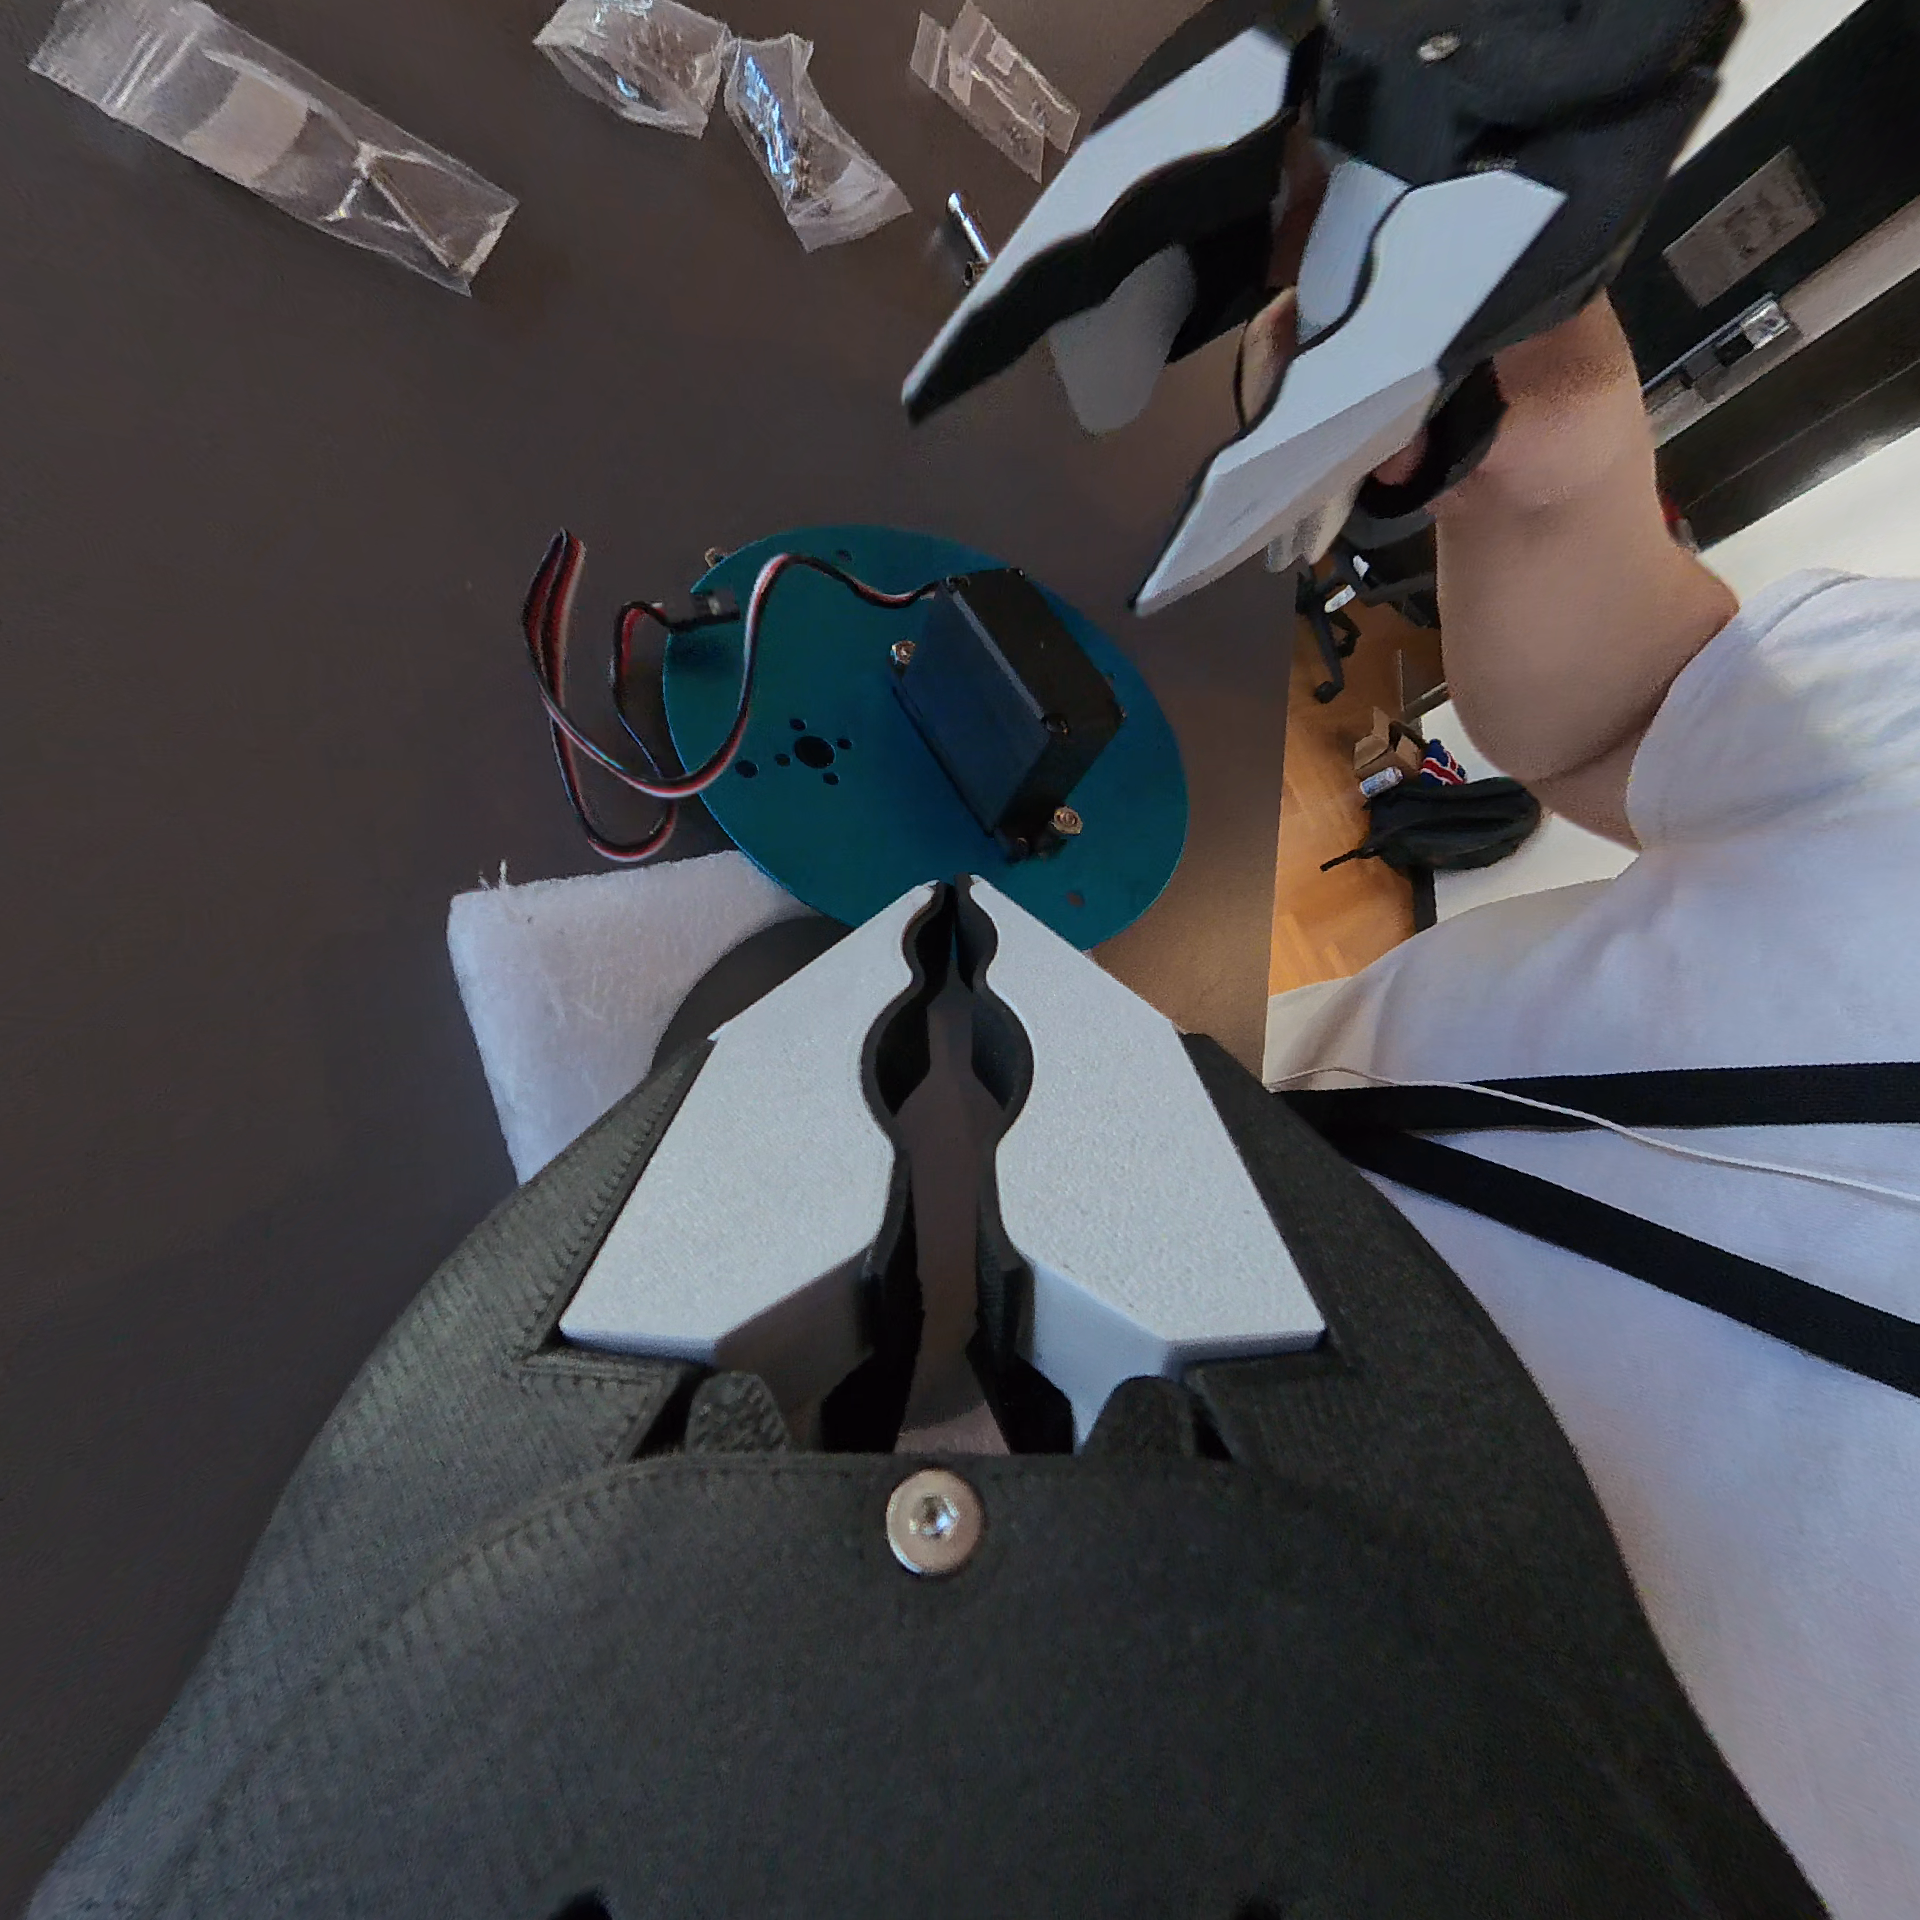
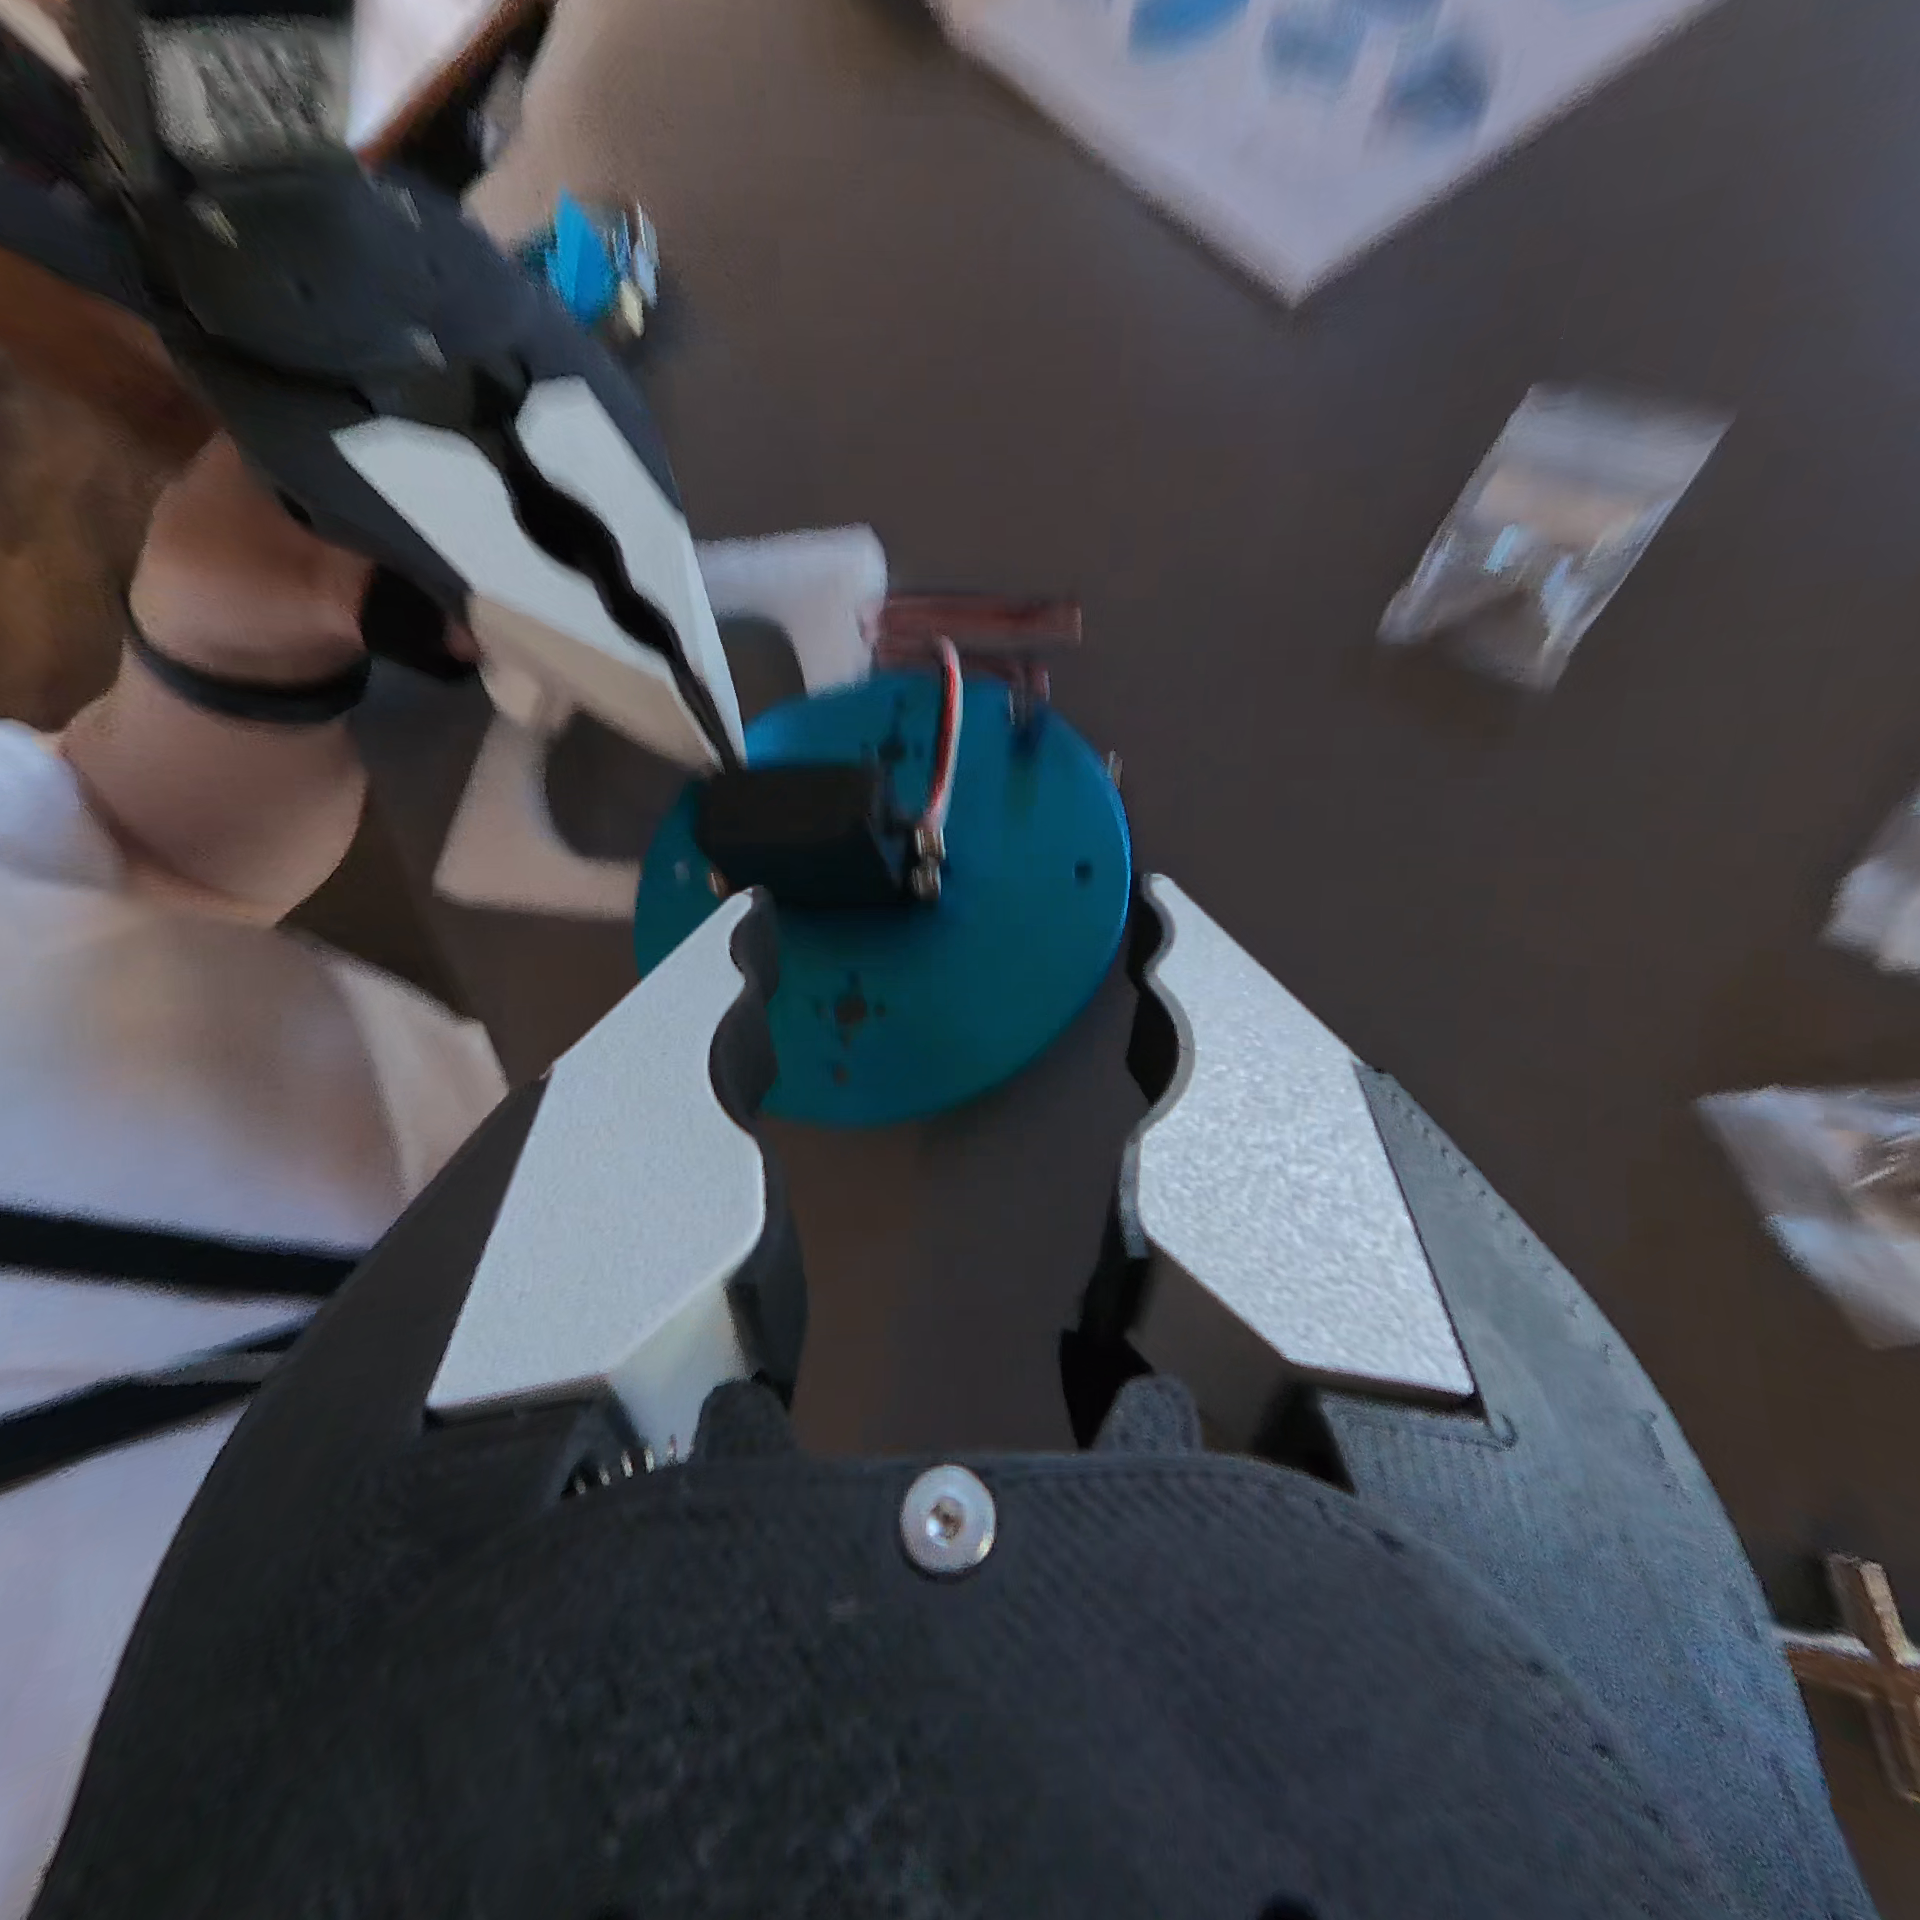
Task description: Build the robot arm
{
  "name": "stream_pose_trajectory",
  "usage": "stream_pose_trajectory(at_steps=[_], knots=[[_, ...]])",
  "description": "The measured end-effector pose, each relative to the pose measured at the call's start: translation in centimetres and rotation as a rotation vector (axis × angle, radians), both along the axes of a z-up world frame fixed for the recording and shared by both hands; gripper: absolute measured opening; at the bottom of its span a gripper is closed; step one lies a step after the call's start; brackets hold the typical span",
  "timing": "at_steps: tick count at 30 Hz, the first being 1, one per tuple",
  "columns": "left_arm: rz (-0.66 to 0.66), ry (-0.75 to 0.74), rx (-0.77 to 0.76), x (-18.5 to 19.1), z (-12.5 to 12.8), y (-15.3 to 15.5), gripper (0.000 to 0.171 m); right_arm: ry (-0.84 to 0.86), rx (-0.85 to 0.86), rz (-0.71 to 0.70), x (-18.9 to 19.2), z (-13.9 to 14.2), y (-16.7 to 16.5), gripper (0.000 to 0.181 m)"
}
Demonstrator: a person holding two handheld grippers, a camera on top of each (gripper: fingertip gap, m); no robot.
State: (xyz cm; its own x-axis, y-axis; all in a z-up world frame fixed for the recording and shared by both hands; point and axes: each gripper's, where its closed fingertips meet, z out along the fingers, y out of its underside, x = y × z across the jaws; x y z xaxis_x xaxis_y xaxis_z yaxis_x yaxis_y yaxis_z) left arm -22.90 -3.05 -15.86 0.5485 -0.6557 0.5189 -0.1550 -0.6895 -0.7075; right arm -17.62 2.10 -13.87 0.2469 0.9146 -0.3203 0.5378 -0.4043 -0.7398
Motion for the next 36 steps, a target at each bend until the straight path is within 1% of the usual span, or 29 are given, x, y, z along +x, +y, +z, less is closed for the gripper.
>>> stream_pose_trajectory(at_steps=[2,4,6,8,11,13,14,18,23,24,28,32,35,36], knots=[[0.001,0.002,0.006,0.1,0.0,0.0,0.0,0.127,0.126,-0.04,-1.1,2.3,0.1,0.066],[0.001,0.003,0.009,0.1,0.0,0.0,0.0,0.171,0.159,-0.038,-2.0,2.9,-1.1,0.063],[0.0,0.004,0.012,0.1,0.0,0.0,0.0,0.148,0.125,-0.027,-2.8,2.2,-2.1,0.068],[0.0,0.007,0.01,0.1,-0.1,0.0,0.0,0.126,0.091,-0.043,-3.3,1.0,-2.3,0.068],[-0.002,0.007,0.007,0.1,-0.1,0.0,0.0,0.091,0.007,-0.05,-3.7,-0.5,-2.6,0.067],[-0.002,-0.001,0.008,0.1,0.0,0.0,0.0,0.088,-0.011,-0.046,-3.8,-0.9,-2.8,0.061],[-0.003,0.0,0.008,0.1,-0.1,-0.1,0.0,0.082,0.008,-0.055,-3.7,-0.9,-2.6,0.054],[-0.01,0.019,0.014,0.1,-0.3,-0.2,0.0,0.05,0.109,-0.028,-3.7,-0.8,-2.9,0.053],[-0.022,0.051,0.027,0.1,-0.6,-0.4,0.0,-0.006,0.384,-0.005,-3.9,-0.4,-3.7,0.053],[-0.026,0.057,0.031,0.1,-0.6,-0.5,0.0,-0.01,0.412,-0.009,-3.9,-0.4,-3.7,0.054],[-0.032,0.053,0.035,0.2,-0.5,-0.7,0.0,0.017,0.409,-0.013,-3.7,-0.6,-3.7,0.053],[-0.025,0.043,0.042,-0.1,0.0,-0.8,0.001,-0.012,0.452,-0.013,-3.3,-0.7,-3.8,0.054],[-0.017,0.065,0.14,-0.8,1.3,-0.5,0.007,-0.012,0.456,-0.018,-3.2,-0.7,-3.8,0.052],[-0.025,0.101,0.182,-1.0,1.6,-0.5,0.009,-0.006,0.459,-0.018,-3.3,-0.7,-3.8,0.052]])
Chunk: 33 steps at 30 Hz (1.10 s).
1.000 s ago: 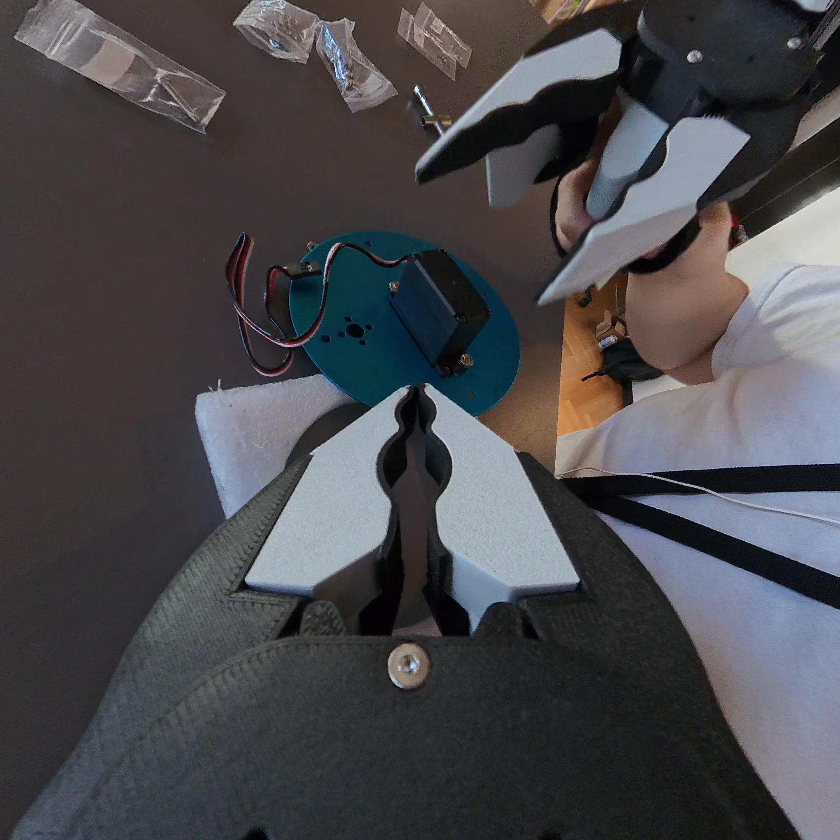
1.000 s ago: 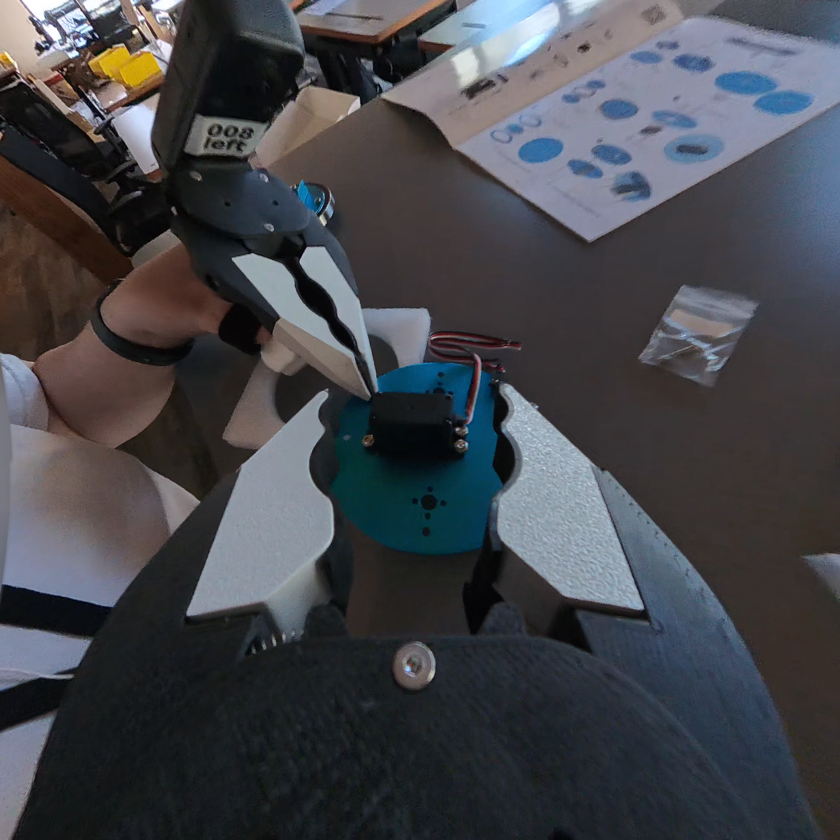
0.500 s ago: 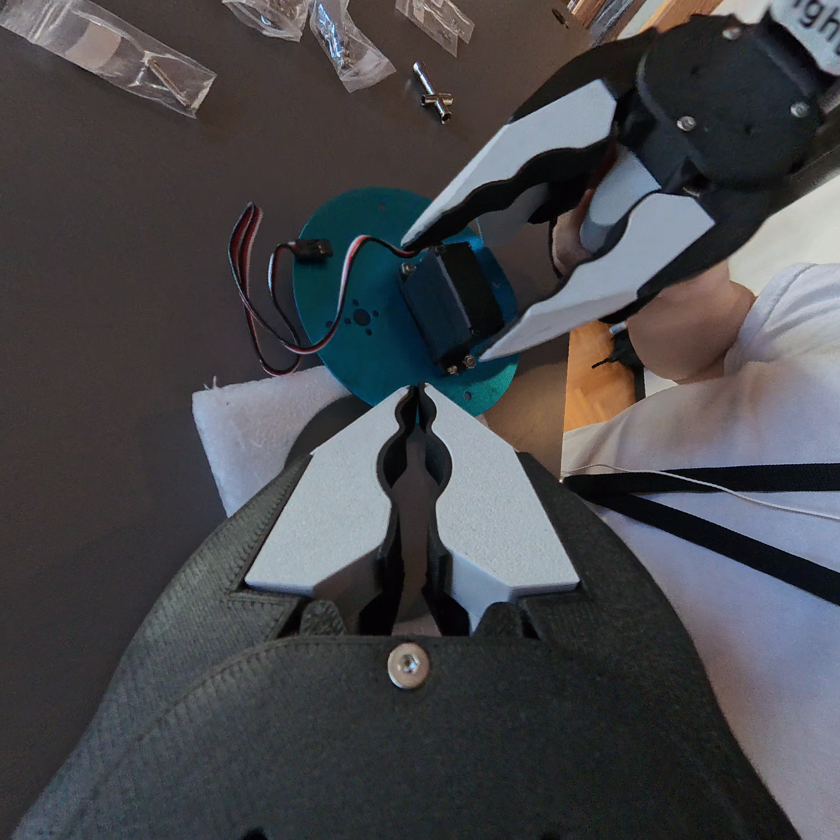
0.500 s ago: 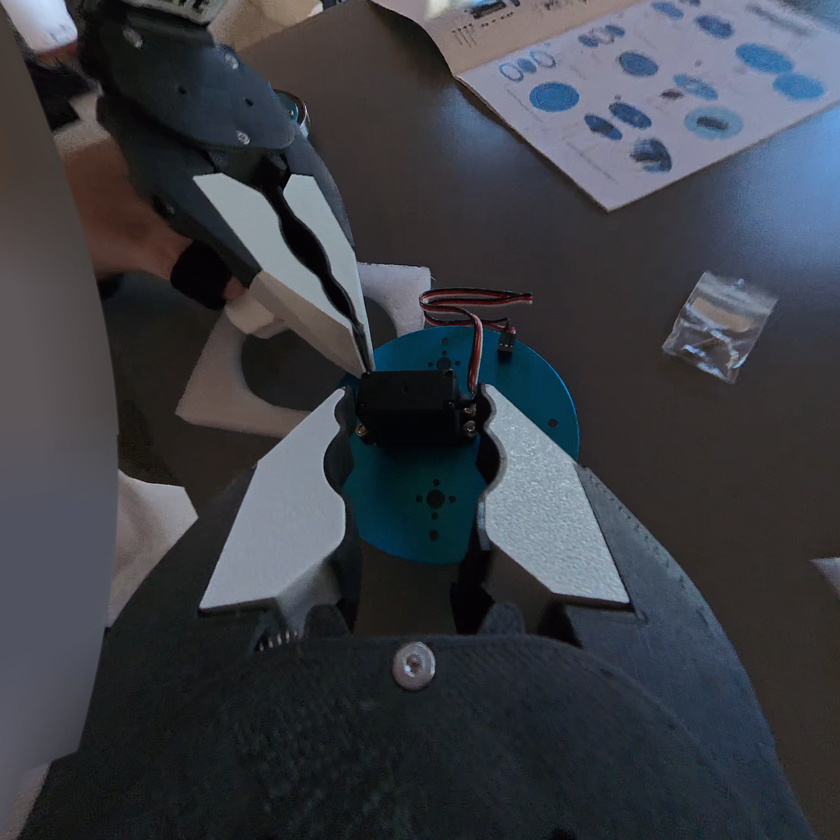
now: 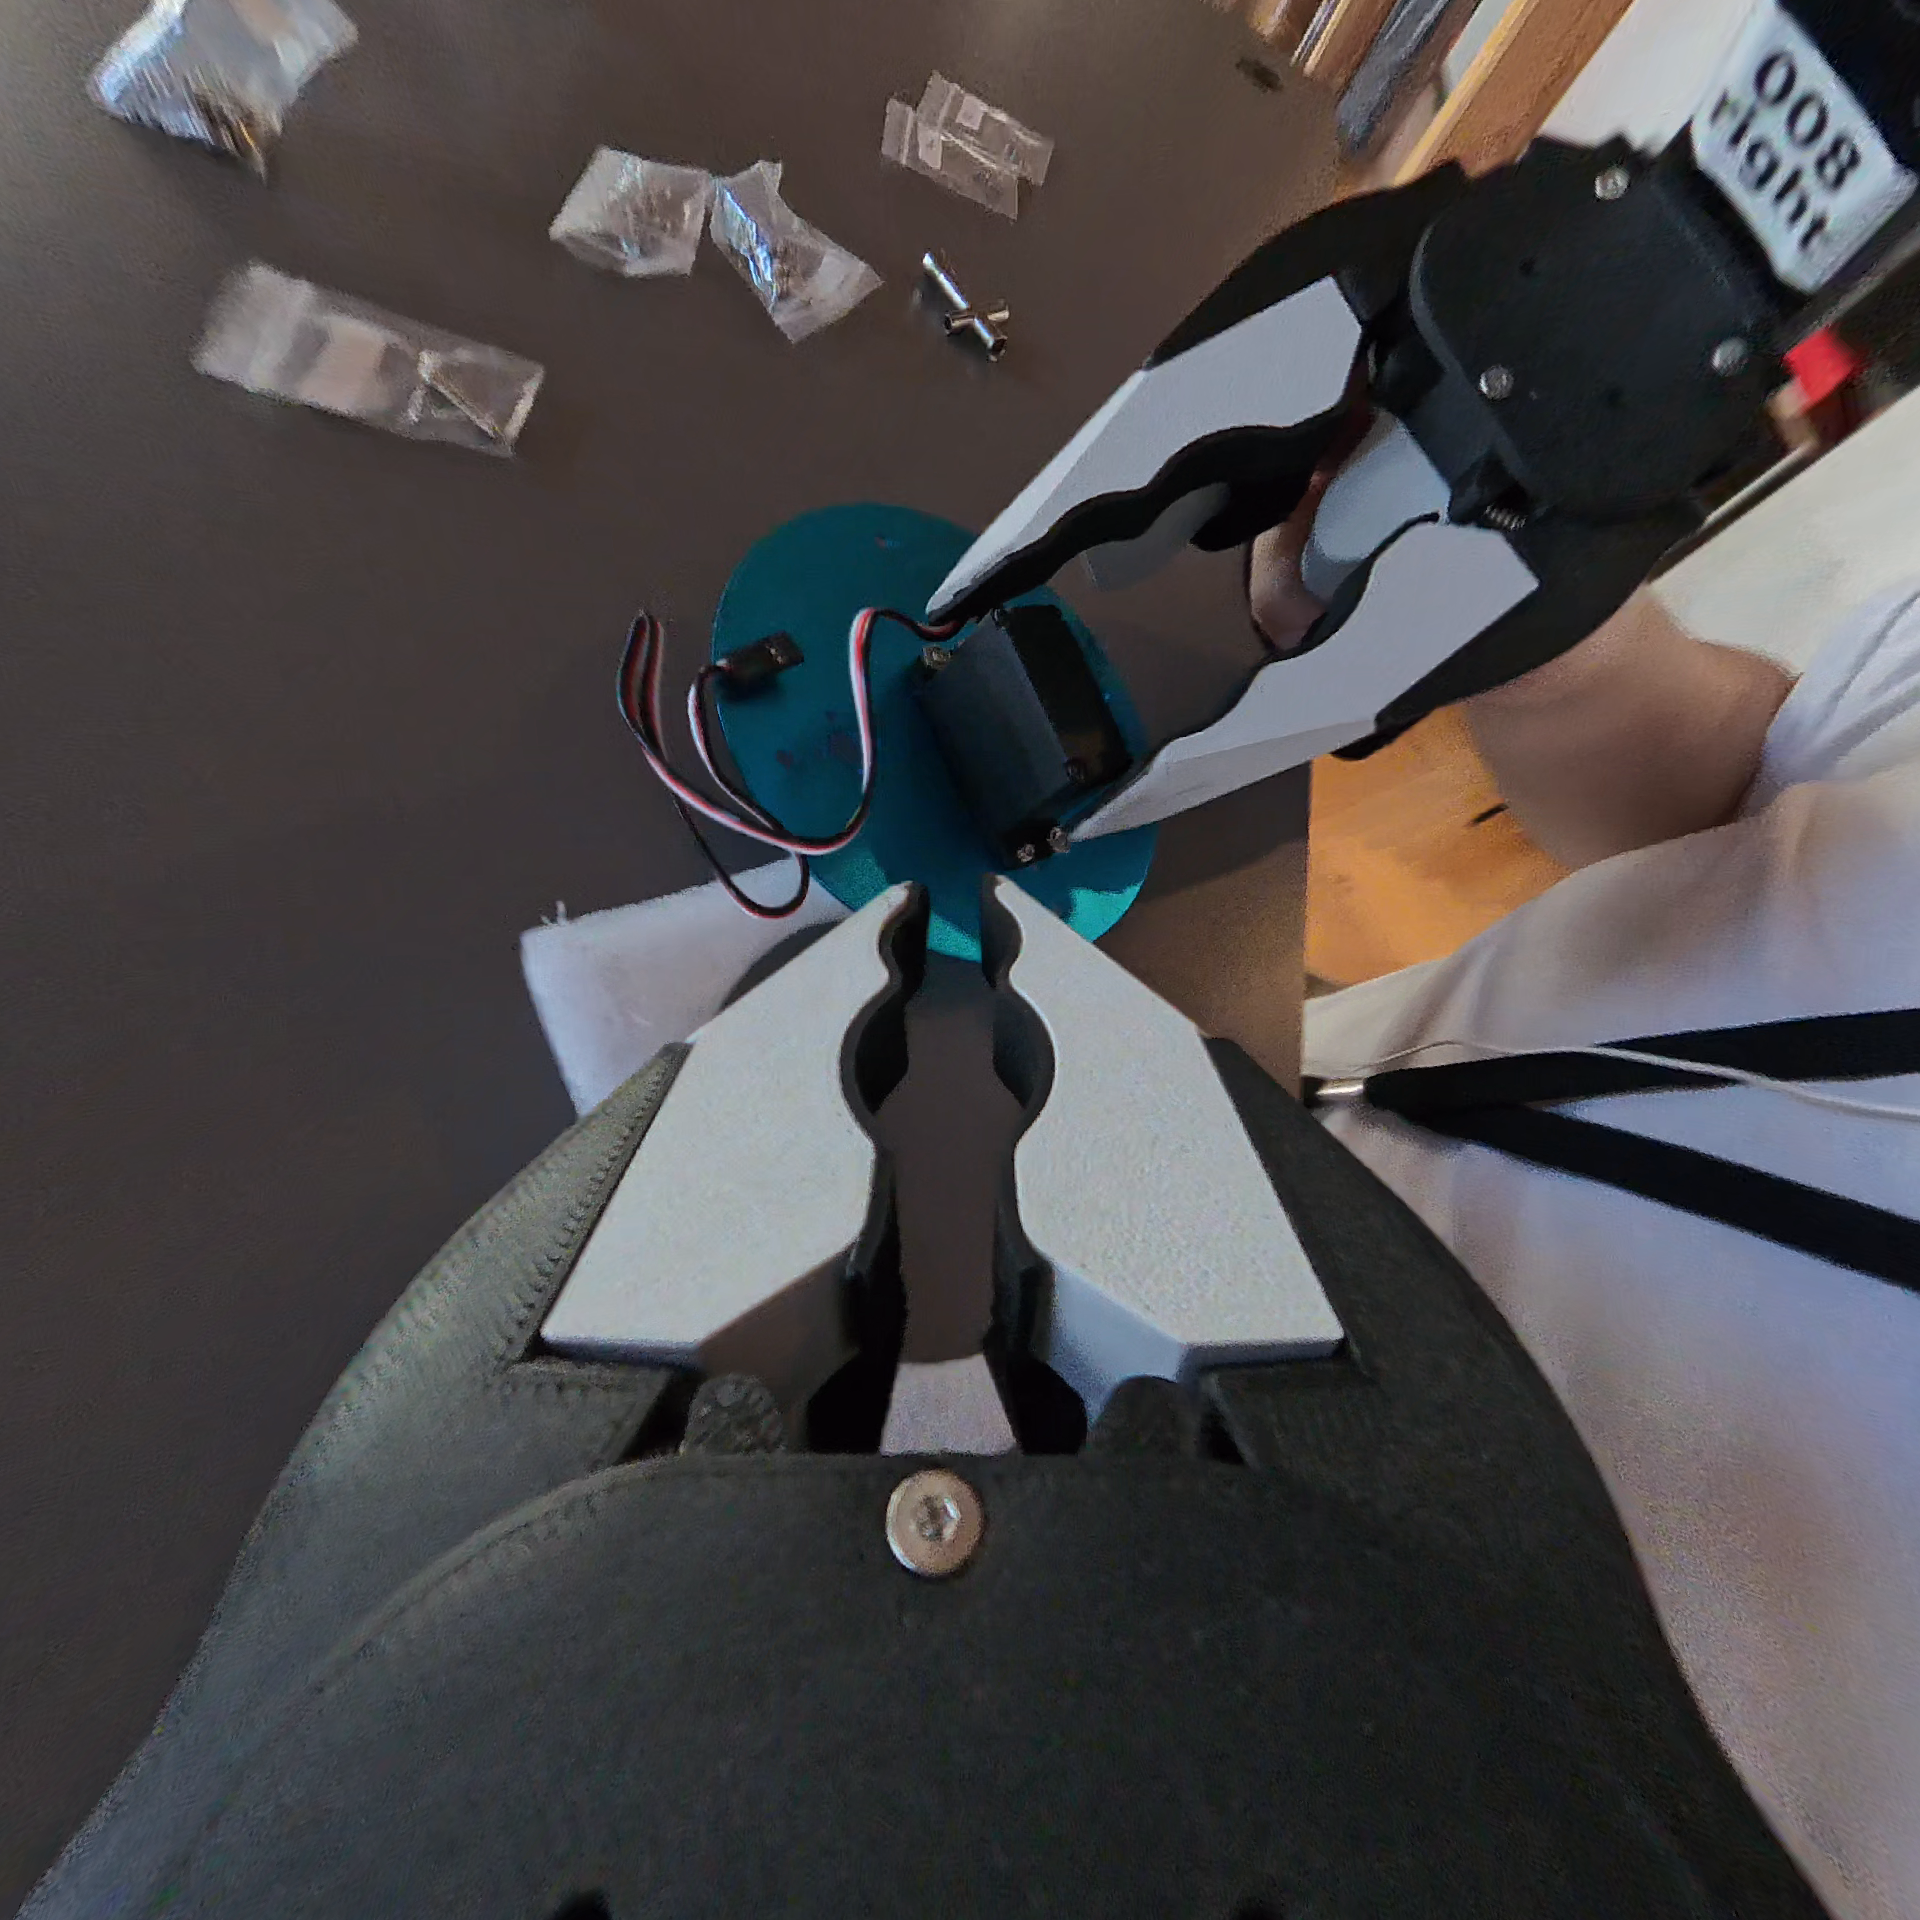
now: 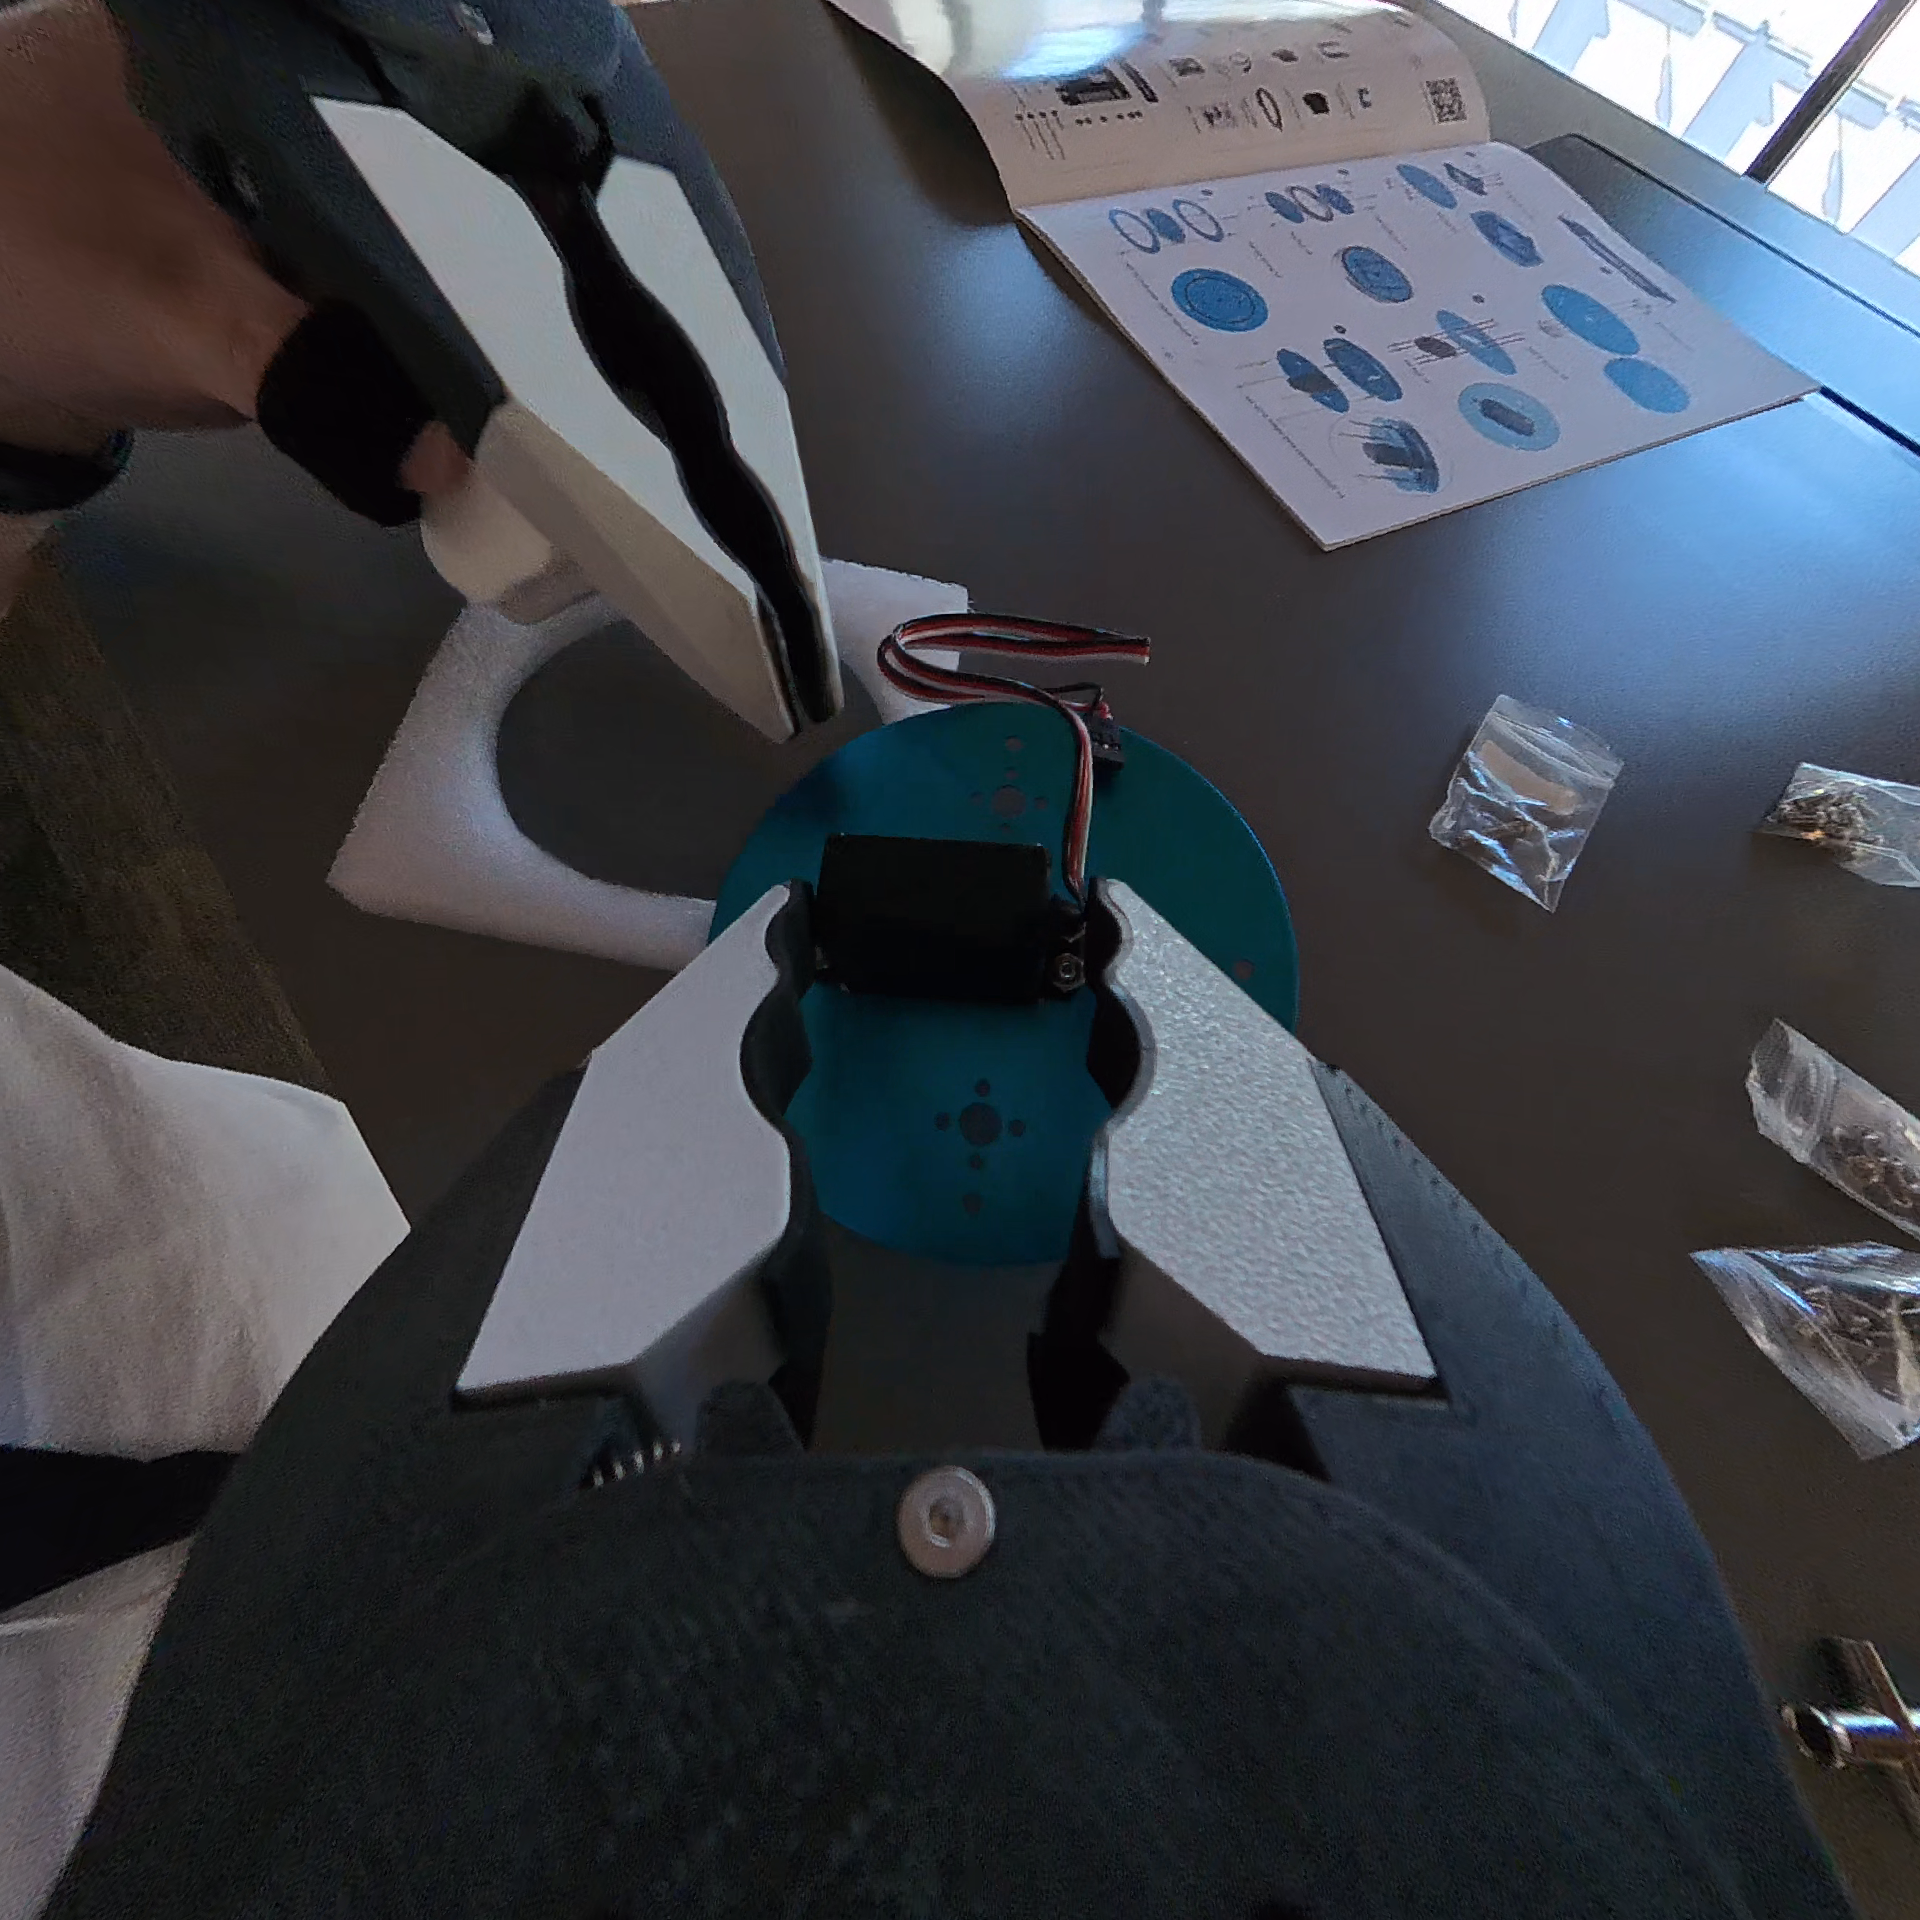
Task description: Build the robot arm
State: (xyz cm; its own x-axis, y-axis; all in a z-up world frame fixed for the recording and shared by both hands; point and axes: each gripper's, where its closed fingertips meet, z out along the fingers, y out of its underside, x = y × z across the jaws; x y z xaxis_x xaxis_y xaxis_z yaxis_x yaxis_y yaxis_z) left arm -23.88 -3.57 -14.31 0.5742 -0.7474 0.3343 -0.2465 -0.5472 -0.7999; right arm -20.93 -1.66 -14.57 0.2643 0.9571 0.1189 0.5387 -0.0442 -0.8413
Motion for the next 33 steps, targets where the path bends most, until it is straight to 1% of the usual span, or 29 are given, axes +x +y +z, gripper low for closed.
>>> stream_pose_trajectory(at_steps=[2,4,5,7,8,10,13,15,19,21,25,29,33], knots=[[-0.014,0.1,0.089,-0.5,0.6,0.2,0.017,0.003,0.013,0.002,-0.1,0.1,0.0,0.052],[-0.051,0.163,0.204,-0.6,2.3,0.4,0.019,-0.003,0.017,0.005,-0.2,0.1,0.0,0.052],[-0.074,0.175,0.272,-0.6,3.4,0.7,0.02,-0.009,0.017,0.006,-0.3,0.1,0.0,0.052],[-0.118,0.172,0.388,-0.2,5.4,1.6,0.033,-0.02,0.019,0.011,-0.3,0.0,0.0,0.052],[-0.151,0.164,0.419,0.4,5.8,2.0,0.039,-0.029,0.025,0.012,-0.3,-0.1,0.1,0.052],[-0.215,0.167,0.4,1.6,5.8,2.7,0.038,-0.05,0.04,0.008,-0.3,-0.4,0.3,0.051],[-0.324,0.2,0.309,3.2,4.1,2.9,0.039,-0.044,0.036,0.006,-0.3,-0.4,0.4,0.052],[-0.376,0.204,0.283,3.9,3.3,2.8,0.039,-0.046,0.04,0.002,-0.3,-0.4,0.4,0.051],[-0.466,0.22,0.282,4.7,1.9,2.2,0.05,-0.061,0.062,-0.007,-0.4,-0.3,0.4,0.051],[-0.474,0.257,0.281,4.7,1.2,2.4,0.046,-0.066,0.077,-0.011,-0.5,-0.2,0.3,0.051],[-0.505,0.245,0.275,4.8,0.9,2.1,0.041,-0.078,0.075,-0.026,-0.6,-0.3,0.4,0.051],[-0.471,0.207,0.259,4.8,0.8,2.3,0.034,-0.051,0.063,-0.042,-0.6,-0.3,0.5,0.051],[-0.45,0.166,0.249,5.0,0.7,2.3,0.031,-0.054,0.063,-0.038,-0.4,-0.4,0.5,0.052]])
